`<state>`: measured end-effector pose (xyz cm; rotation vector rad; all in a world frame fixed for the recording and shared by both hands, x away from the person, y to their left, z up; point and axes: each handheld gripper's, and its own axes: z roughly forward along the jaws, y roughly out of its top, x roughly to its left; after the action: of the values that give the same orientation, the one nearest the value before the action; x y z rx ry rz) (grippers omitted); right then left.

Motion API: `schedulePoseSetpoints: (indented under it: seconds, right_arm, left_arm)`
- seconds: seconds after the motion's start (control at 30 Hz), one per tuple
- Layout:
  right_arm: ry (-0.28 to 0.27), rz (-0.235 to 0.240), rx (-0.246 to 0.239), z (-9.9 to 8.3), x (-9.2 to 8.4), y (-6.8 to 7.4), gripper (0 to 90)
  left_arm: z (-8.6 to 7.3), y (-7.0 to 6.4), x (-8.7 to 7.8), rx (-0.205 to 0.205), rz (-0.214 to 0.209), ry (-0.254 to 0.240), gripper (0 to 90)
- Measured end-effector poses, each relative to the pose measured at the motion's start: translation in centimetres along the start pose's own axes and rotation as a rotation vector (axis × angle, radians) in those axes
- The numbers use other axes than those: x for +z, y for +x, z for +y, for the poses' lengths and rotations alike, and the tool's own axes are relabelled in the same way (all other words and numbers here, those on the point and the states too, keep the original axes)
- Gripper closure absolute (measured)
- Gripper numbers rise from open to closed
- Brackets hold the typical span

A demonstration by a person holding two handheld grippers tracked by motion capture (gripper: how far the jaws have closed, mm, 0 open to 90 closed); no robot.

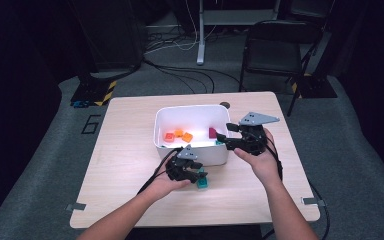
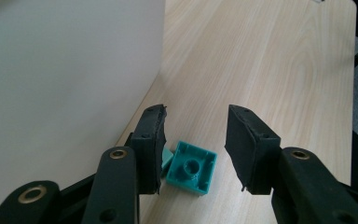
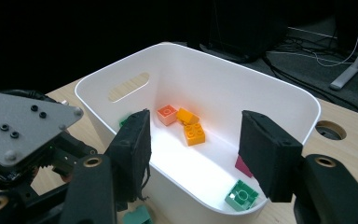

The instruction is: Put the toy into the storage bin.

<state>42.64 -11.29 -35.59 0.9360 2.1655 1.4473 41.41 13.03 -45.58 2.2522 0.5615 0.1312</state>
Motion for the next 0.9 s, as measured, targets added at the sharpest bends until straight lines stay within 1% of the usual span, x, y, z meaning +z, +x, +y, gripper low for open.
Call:
schedulePoseSetpoints:
  seconds: [0.07,0.1,0.23,0.47,0.57,0.73,0.83,0.87,0.9]
  right_arm:
    - [0.001,0.0,0.0,0.0,0.0,0.0,42.9]
    - [0.001,0.001,0.0,0.0,0.0,0.0,42.9]
    - [0.001,0.001,0.0,0.0,0.0,0.0,42.9]
    - [0.002,0.003,0.002,0.0,0.1,0.1,42.8]
    - [0.003,0.002,0.002,0.0,0.1,0.0,42.8]
    - [0.004,0.004,0.002,0.0,0.1,0.1,42.8]
    - [0.005,0.003,0.002,-0.1,0.1,0.1,42.8]
    - [0.006,0.004,0.002,-0.1,0.1,0.1,42.8]
    - [0.006,0.003,0.003,-0.1,0.1,0.1,42.8]
  left_arm:
    - [-0.3,0.0,0.2,0.002,0.005,0.005,56.9]
    - [-0.4,-0.1,0.3,0.0,0.002,0.0,56.9]
    - [-0.8,-0.5,0.7,0.011,-0.009,0.005,56.9]
    - [-1.9,-1.2,1.7,0.029,-0.019,0.031,56.8]
    - [-2.3,-1.4,2.2,0.022,-0.015,0.026,56.7]
    - [-2.6,-1.5,2.7,0.034,-0.011,0.034,55.6]
    - [-2.8,-1.6,2.9,0.029,-0.015,0.032,55.0]
    - [-2.8,-1.5,2.9,0.035,-0.017,0.041,54.9]
    - [-2.8,-1.6,3.0,0.031,-0.021,0.043,54.8]
